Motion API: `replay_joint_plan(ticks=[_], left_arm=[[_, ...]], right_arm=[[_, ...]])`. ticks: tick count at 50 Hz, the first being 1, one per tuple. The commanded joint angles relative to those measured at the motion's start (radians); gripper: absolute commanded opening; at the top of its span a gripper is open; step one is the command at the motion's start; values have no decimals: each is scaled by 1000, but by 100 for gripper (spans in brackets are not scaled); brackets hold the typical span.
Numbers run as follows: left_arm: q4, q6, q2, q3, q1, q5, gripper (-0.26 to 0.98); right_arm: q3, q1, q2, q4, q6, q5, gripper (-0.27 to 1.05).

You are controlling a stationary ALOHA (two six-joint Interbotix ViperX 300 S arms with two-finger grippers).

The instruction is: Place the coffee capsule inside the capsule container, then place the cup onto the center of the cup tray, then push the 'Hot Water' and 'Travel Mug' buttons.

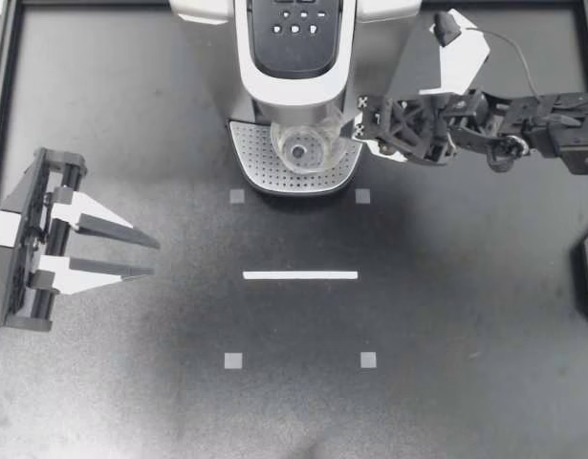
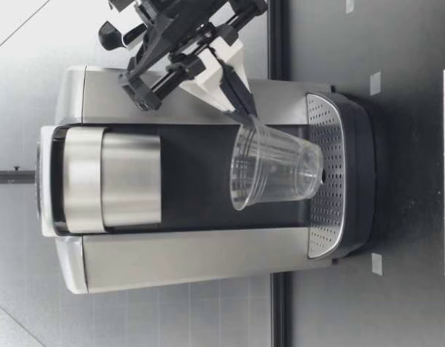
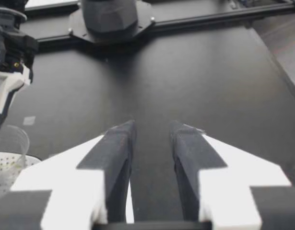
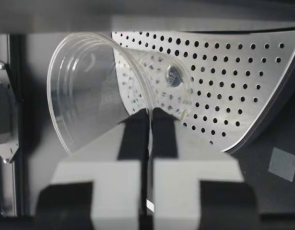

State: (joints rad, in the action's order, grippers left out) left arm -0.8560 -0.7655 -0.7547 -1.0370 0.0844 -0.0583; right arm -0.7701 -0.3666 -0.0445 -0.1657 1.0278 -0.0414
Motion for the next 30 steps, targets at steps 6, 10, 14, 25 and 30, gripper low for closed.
replay_joint_plan(ticks=[6, 10, 14, 25, 30], left_arm=[[3, 0, -2, 11, 0, -8, 31], [3, 0, -3, 12, 0, -9, 31], [3, 0, -3, 12, 0, -9, 31], [3, 0, -3, 11, 0, -11, 31], [3, 0, -3, 12, 0, -11, 31]], right_arm=[[34, 3, 8, -2, -2, -12, 4], [41, 5, 15, -2, -2, -17, 7], [44, 5, 20, -2, -3, -20, 11], [44, 3, 21, 0, -3, -21, 34], [44, 5, 17, 0, -3, -21, 47]])
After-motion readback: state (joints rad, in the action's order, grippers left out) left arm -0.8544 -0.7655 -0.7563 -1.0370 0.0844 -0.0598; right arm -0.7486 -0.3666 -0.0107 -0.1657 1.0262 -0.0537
